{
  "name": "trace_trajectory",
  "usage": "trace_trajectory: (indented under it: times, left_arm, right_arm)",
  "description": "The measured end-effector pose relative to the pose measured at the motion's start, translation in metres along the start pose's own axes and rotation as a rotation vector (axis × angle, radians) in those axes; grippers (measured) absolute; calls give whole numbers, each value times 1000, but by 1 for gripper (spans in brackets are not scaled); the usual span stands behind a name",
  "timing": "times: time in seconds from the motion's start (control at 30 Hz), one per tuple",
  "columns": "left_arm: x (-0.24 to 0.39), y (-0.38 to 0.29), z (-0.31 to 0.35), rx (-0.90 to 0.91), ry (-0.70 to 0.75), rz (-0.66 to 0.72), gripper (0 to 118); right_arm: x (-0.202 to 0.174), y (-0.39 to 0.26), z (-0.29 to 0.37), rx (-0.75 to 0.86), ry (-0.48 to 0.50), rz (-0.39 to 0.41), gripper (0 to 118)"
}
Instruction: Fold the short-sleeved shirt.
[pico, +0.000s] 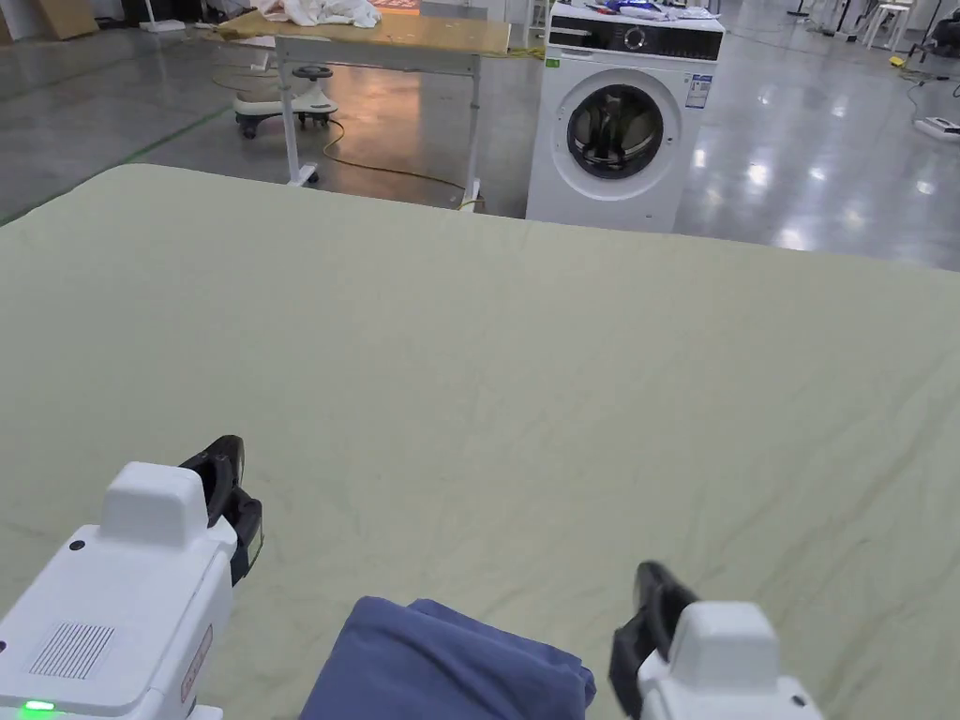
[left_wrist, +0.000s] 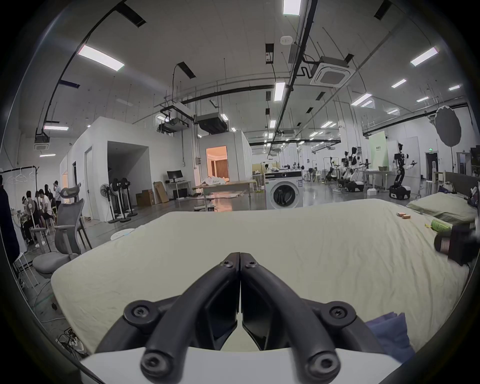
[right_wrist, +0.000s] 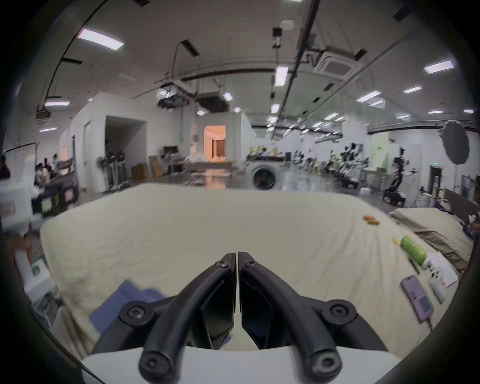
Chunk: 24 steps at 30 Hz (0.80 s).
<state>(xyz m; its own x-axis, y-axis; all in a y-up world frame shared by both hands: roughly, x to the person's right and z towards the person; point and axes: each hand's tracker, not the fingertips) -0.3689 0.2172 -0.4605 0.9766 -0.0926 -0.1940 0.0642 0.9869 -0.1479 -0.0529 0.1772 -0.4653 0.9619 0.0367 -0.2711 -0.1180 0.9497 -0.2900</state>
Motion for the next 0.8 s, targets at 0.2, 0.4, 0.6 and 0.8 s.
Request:
trace_trajectory:
  times: [0.2,0.4,0.6,0.8]
  left_arm:
    - [-9,-18,5,-69,-7,14,0]
    - [-15,-29,9,-128,-30,29,0]
    - [-23,-38,5,-261,-171,58,0]
    - [-39,-51,-24,-461,-381,206,0]
  right_arm:
    - [-41,-59,-16,-161,98,42,1]
    - [-46,-98,-43,-259,39,19,1]
    - [-52,-96,-43,-233,2,45,1]
    - [-49,-94,-46,-226,-11,31,1]
